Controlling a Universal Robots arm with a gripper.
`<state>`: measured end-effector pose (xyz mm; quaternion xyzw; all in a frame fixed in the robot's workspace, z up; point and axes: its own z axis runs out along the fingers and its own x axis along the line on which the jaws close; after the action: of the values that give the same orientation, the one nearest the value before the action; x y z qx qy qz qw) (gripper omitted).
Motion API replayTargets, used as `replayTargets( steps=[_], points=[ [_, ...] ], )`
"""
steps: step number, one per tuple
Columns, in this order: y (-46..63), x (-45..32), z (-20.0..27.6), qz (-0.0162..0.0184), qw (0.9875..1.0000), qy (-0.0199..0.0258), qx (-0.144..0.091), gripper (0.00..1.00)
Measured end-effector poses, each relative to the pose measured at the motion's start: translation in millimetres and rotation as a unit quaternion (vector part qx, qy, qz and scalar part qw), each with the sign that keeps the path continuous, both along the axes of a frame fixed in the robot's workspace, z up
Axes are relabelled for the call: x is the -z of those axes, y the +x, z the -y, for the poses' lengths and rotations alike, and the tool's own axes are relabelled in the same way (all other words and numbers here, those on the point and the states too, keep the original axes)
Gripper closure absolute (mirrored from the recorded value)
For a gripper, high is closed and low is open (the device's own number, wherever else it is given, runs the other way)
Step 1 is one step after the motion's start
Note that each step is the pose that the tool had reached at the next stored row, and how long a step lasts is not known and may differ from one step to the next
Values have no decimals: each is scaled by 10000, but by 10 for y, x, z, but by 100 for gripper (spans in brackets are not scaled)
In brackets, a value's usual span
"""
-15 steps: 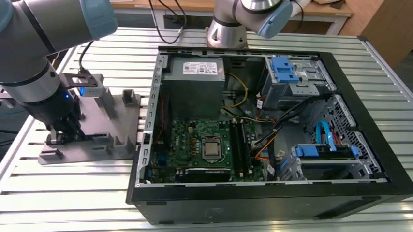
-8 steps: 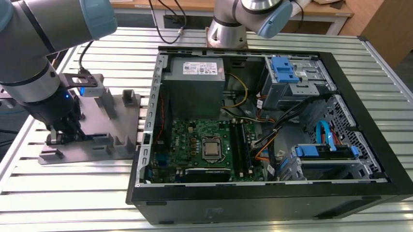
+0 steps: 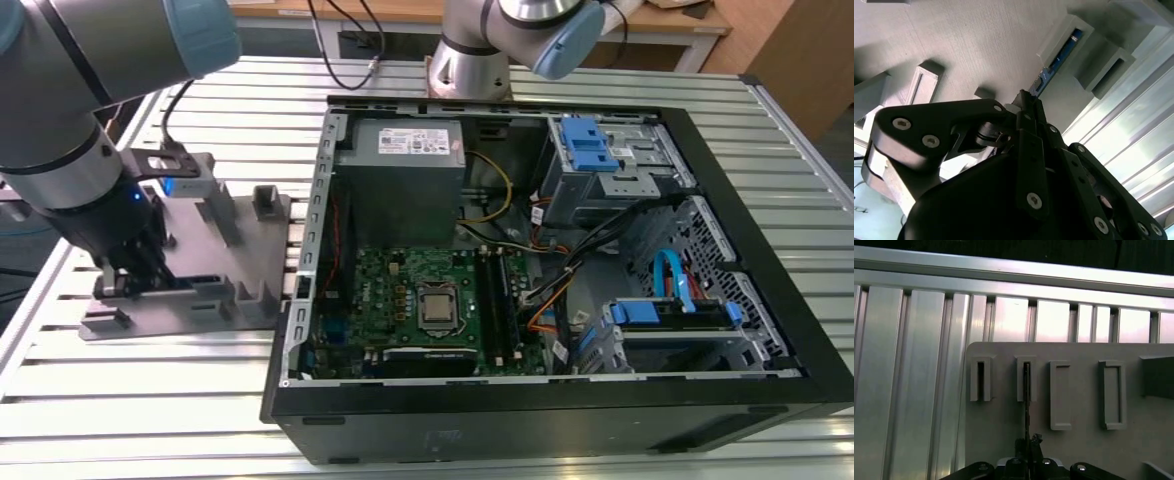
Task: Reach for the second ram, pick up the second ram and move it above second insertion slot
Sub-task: 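Pick up the second ram and move it above second insertion slot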
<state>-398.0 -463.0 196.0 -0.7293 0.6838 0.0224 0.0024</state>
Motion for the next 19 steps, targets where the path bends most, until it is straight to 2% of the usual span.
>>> replayTargets(
  steps=[4, 19],
  points=[
    [0, -52, 0, 1, 10000, 14, 0, 86],
    [0, -245, 0, 0, 10000, 14, 0, 86]
  ],
)
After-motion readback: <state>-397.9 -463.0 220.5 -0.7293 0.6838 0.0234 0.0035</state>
